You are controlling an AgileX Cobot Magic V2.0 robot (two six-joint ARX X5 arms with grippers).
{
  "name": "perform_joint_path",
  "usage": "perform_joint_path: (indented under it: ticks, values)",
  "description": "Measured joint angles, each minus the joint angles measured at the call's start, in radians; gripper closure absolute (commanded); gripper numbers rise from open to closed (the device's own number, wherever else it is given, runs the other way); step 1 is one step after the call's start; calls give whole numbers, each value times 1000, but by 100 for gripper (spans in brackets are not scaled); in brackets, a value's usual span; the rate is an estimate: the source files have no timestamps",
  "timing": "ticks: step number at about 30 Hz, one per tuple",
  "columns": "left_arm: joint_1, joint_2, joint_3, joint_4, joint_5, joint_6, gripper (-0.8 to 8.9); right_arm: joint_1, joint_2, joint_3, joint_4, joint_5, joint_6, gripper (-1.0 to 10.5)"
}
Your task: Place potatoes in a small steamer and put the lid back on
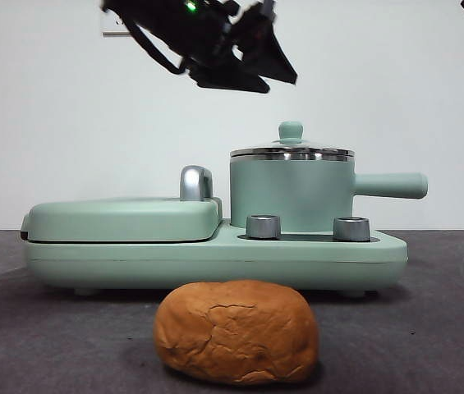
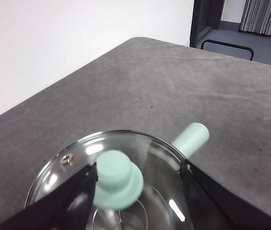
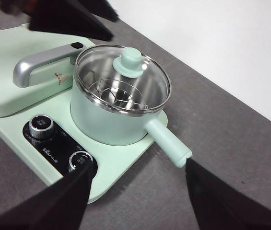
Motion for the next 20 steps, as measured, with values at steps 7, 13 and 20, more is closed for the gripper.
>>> perform_joint_path:
  ticks: [7,13,20]
  values:
    - [0,123,78,-6,-31,0,533,0,0,0,0,0,0,642]
    - [0,174,119,-5,-32,0,533,0,0,0,0,0,0,642]
    - [1,203,140,14,-33,0,534,0,0,0,0,0,0,642]
